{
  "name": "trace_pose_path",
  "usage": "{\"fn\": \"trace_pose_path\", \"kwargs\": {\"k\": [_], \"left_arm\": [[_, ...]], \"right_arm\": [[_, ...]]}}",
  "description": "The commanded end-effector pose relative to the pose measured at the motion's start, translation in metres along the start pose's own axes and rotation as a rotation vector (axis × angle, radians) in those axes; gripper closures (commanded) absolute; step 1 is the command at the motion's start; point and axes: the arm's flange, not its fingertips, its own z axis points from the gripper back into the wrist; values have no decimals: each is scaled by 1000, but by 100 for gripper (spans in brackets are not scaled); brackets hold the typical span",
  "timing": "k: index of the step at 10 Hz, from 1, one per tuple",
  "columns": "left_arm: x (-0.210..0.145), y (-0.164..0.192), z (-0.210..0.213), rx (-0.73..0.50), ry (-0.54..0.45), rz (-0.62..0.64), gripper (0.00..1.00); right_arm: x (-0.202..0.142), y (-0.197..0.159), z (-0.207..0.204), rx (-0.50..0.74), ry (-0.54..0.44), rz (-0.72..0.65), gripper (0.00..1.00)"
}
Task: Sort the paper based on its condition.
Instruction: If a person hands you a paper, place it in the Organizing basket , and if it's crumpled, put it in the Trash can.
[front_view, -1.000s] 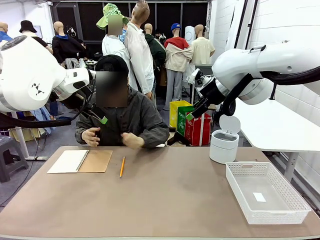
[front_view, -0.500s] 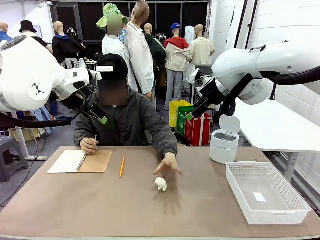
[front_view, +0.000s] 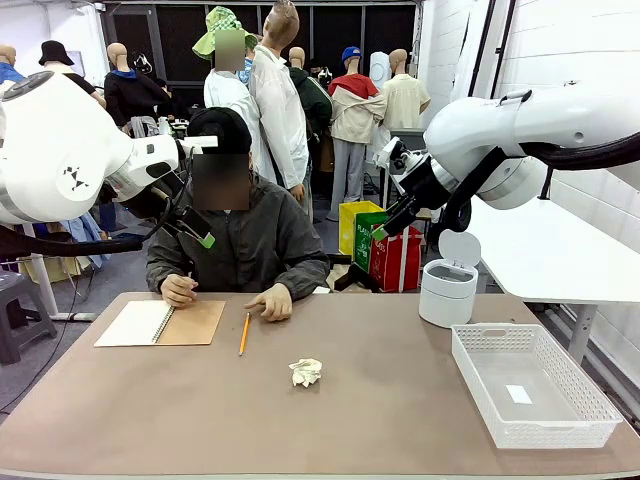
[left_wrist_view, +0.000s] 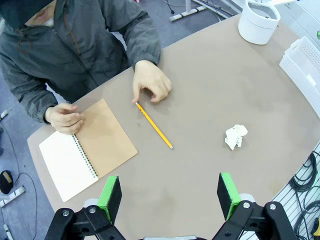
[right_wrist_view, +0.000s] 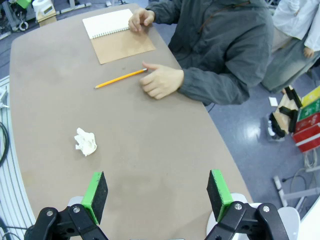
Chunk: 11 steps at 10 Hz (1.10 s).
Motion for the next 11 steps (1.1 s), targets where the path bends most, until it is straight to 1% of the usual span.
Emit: {"fn": "trace_pose_path", "kwargs": {"k": [1, 8, 11], "left_arm": [[1, 1, 1, 0, -3, 2, 0], [1, 1, 1, 0, -3, 2, 0], [1, 1, 1, 0, -3, 2, 0]], "right_arm": [[1, 0, 1, -1, 0, -8, 0], [0, 0, 0, 0, 0, 0, 0], [16, 17, -24, 49, 90, 73, 0]]}}
